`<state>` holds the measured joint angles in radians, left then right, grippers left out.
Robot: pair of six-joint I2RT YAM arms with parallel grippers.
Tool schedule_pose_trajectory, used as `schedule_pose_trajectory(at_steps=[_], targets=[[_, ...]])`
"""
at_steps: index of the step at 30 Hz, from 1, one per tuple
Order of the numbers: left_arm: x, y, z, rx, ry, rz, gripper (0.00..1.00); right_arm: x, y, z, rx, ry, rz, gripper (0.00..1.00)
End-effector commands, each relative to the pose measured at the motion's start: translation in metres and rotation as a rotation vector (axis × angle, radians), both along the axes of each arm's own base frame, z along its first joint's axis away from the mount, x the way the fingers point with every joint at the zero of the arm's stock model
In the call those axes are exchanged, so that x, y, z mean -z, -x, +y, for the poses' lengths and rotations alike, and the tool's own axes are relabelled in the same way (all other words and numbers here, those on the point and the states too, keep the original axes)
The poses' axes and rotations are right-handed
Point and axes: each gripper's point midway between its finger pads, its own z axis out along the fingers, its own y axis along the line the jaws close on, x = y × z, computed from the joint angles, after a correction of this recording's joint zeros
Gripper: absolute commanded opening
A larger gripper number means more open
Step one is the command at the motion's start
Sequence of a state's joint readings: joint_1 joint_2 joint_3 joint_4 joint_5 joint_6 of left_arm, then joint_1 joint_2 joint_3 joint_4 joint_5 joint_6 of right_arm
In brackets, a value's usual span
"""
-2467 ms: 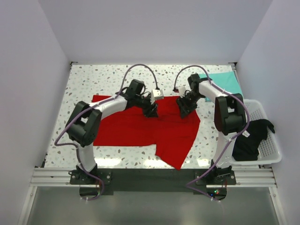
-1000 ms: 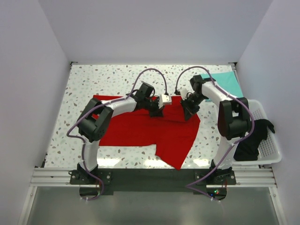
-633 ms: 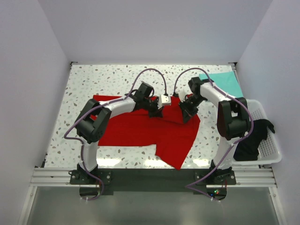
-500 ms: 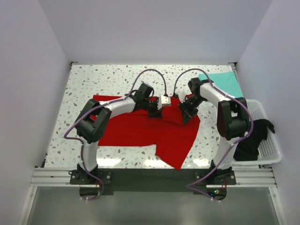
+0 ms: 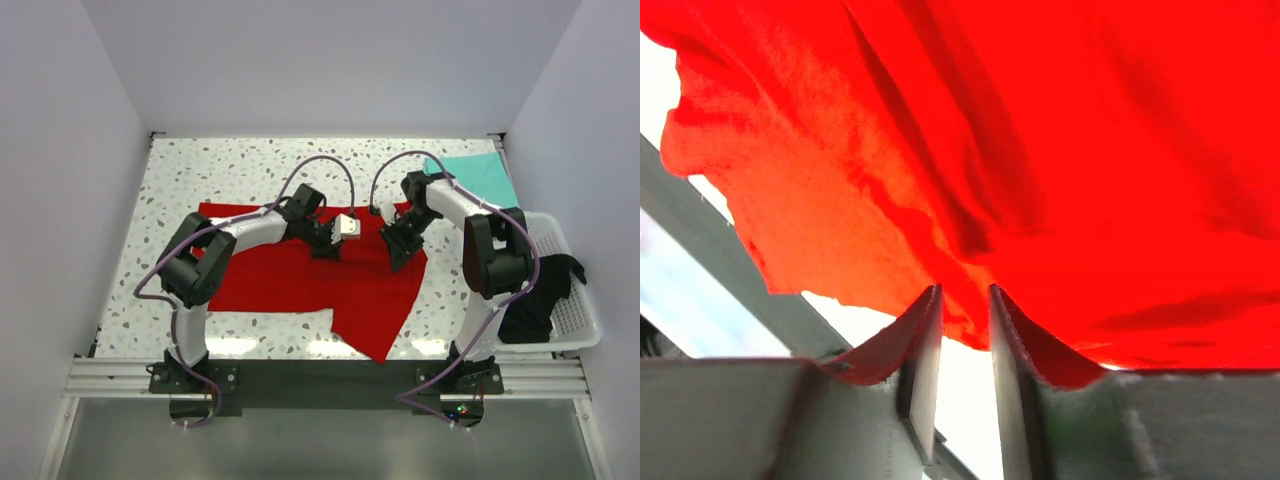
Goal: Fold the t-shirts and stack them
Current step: Fold the tshirt
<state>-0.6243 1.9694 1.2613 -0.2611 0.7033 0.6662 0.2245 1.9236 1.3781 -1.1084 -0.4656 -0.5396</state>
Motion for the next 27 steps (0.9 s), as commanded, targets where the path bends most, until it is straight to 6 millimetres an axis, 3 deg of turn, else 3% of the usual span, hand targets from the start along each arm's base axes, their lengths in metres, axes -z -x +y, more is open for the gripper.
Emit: schedule_pose_trajectory(at_steps=[1,5,9,12,15,18,19,21,27], targets=[[-0.017,0.008,0.002,0.067,0.02,-0.046,0.21,-0.013,0.017,0.005,-0.05,-0.045,0.031,0.31],[-0.022,0.028,0.009,0.138,0.035,-0.045,0.32,-0.024,0.02,0.009,-0.066,-0.083,0.054,0.31],[-0.027,0.044,0.022,0.165,0.021,-0.059,0.35,-0.039,-0.001,0.02,-0.033,-0.117,-0.006,0.31],[-0.036,0.046,0.032,0.13,0.02,-0.064,0.35,-0.041,-0.022,0.023,0.021,-0.098,-0.064,0.31],[-0.06,0.029,0.051,-0.019,0.074,-0.025,0.35,-0.039,-0.049,0.021,0.077,-0.052,-0.158,0.32],[-0.081,-0.007,0.092,-0.271,0.11,0.025,0.36,-0.04,-0.073,0.015,0.13,0.011,-0.257,0.37],[-0.083,-0.022,0.116,-0.363,0.099,0.027,0.37,-0.04,-0.082,0.012,0.146,0.038,-0.293,0.38],[-0.078,-0.041,0.157,-0.535,0.014,0.024,0.38,-0.039,-0.091,0.013,0.139,0.071,-0.339,0.41],[-0.038,-0.065,0.273,-0.893,-0.159,0.089,0.38,-0.023,-0.115,0.001,0.126,0.222,-0.444,0.43]])
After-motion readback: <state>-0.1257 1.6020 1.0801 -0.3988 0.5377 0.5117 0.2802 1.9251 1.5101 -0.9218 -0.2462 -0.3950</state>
